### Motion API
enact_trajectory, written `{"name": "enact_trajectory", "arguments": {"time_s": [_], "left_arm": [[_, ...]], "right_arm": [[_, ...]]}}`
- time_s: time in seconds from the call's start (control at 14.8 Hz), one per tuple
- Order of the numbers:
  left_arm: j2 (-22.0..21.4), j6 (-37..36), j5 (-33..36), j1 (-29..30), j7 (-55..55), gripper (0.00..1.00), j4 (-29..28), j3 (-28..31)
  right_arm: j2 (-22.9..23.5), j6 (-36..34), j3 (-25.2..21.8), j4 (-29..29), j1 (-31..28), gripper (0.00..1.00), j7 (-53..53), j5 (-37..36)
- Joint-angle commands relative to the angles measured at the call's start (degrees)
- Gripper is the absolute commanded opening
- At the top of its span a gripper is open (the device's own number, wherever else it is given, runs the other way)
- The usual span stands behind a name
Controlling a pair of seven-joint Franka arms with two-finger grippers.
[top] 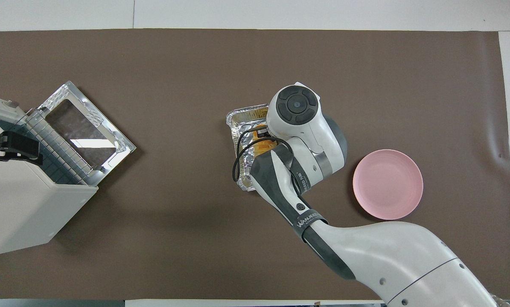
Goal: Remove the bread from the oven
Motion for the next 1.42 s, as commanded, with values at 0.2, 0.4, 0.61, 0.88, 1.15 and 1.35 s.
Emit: {"name": "enact_trajectory", "arguments": {"time_s": [0.2,0.4,0.61,0.88,1.15,1.35], "left_arm": [[-1.77,0.63,-1.09,0.53,0.12,1.00,-1.64,-0.07],[-1.77,0.63,-1.09,0.89,0.12,1.00,-1.64,0.19],[-1.77,0.63,-1.09,0.63,0.12,1.00,-1.64,0.11],[-1.77,0.63,-1.09,0.71,0.12,1.00,-1.64,0.11],[-1.77,0.63,-1.01,0.71,0.12,1.00,-1.72,0.11],[-1.77,0.63,-1.09,0.71,0.12,1.00,-1.73,0.11]], "right_arm": [[3.02,-12.68,0.33,14.72,-9.00,0.00,-4.42,4.05],[3.81,-11.55,0.33,15.52,-16.38,0.00,-12.49,5.91],[5.47,-9.79,0.33,15.52,-21.75,0.00,-19.01,6.17],[9.51,-5.74,0.33,15.95,-26.59,0.00,-24.91,6.97],[14.70,-5.65,0.33,21.05,-27.56,0.00,-26.23,6.96],[15.76,-4.87,0.24,21.32,-28.09,0.00,-28.86,6.44]]}}
